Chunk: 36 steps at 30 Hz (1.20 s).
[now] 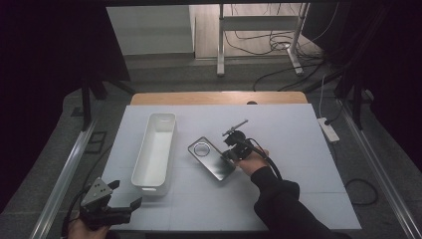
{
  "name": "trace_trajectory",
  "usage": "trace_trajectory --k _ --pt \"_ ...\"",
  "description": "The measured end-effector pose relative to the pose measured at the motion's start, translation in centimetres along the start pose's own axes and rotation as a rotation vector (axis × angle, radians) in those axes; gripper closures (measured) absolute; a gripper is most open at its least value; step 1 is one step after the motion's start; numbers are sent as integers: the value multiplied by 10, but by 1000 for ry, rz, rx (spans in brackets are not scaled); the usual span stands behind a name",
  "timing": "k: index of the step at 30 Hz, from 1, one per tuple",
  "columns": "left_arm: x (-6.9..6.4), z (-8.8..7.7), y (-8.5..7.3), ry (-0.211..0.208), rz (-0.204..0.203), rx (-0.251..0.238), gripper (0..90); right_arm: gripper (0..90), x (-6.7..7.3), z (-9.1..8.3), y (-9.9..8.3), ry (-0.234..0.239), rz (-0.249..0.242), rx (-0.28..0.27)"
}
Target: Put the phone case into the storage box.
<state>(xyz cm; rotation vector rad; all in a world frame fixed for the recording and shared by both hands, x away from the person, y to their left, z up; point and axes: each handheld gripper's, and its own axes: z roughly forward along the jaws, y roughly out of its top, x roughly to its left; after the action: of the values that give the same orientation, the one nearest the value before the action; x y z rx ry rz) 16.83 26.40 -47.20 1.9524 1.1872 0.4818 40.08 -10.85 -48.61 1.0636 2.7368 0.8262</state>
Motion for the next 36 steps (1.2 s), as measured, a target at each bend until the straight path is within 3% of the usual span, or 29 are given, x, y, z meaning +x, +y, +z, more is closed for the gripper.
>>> trace_trajectory --k 4,8,16,22,28,36 --pt "0 0 0 7 -3 -5 36 887 -1 -7 -2 3 4 -23" --pt "-4 -2 3 11 26 -32 37 887 0 -17 -5 6 5 -45" --pt "-7 -1 10 -17 14 -57 28 887 -3 -37 -15 9 11 -91" --pt "-13 3 18 -28 44 -56 27 887 -4 -48 -20 6 19 -126" --pt "-14 10 28 -78 18 -64 17 887 -4 -59 -24 -2 24 -162" --pt "-17 20 40 -116 20 -59 8 887 -4 -68 -28 -9 27 -186"
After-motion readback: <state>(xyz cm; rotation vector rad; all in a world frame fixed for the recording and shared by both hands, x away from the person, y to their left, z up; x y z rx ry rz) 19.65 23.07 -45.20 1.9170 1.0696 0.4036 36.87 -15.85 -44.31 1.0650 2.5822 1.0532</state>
